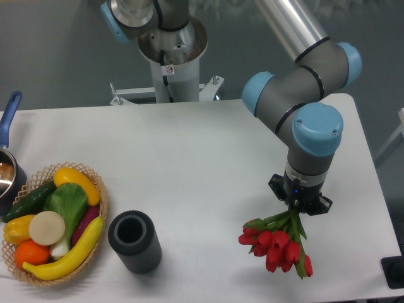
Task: Insert the flowers into the vase
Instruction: 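Carry the red tulip bunch in the gripper toward the black vase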
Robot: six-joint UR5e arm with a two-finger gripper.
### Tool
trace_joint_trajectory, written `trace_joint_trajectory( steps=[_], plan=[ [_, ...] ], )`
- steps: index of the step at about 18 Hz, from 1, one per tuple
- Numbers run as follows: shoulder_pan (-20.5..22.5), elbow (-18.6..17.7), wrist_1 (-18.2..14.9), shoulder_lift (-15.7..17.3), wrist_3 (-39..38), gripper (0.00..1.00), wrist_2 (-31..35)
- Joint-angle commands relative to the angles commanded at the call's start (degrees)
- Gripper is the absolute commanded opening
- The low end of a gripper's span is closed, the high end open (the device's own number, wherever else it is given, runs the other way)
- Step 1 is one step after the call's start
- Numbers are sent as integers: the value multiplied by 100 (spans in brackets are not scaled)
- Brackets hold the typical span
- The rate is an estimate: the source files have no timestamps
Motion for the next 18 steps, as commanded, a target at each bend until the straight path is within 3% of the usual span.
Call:
trace_joint_trajectory(
  steps=[18],
  plan=[
    [-395, -53, 53, 9, -545, 5, -79]
  ],
)
